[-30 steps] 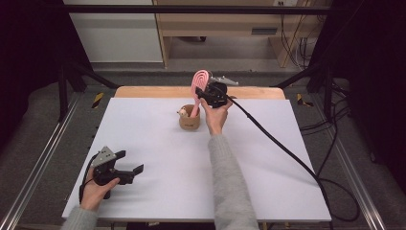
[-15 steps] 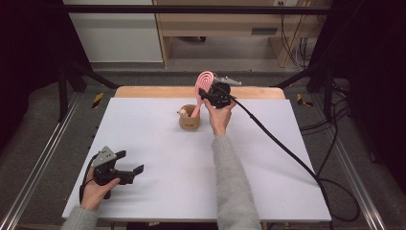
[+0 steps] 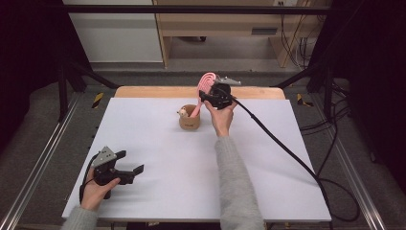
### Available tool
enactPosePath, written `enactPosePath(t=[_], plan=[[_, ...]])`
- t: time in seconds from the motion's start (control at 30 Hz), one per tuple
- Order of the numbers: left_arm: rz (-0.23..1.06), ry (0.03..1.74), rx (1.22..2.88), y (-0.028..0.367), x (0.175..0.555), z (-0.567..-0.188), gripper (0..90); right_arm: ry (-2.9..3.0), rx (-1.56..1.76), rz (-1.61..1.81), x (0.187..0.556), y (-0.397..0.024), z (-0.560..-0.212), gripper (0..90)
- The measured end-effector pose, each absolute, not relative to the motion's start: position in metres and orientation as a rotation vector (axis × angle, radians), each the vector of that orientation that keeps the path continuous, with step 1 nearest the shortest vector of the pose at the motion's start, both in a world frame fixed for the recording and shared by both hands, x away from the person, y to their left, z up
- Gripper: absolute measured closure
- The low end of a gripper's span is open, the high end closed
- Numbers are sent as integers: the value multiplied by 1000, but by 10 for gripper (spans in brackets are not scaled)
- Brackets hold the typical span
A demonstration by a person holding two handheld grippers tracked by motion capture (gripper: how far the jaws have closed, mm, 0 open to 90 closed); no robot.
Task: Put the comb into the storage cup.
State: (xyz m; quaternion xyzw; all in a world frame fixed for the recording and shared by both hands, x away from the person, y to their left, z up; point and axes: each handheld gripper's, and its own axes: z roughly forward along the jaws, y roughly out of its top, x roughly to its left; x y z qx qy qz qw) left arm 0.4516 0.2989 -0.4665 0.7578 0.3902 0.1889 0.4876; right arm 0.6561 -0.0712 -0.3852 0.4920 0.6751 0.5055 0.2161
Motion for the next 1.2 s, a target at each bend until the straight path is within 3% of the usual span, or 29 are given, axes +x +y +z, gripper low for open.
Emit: enactPosePath(t=[0.57, 0.87, 1.2], plan=[[462, 944, 1844, 298, 451, -466, 24, 1895, 1304, 1419, 641, -81, -380, 333], [465, 943, 1843, 298, 451, -465, 23, 1930, 1230, 1445, 625, -82, -368, 103], [463, 946, 1840, 298, 451, -465, 21, 1991, 1131, 1426, 606, -88, -359, 10]])
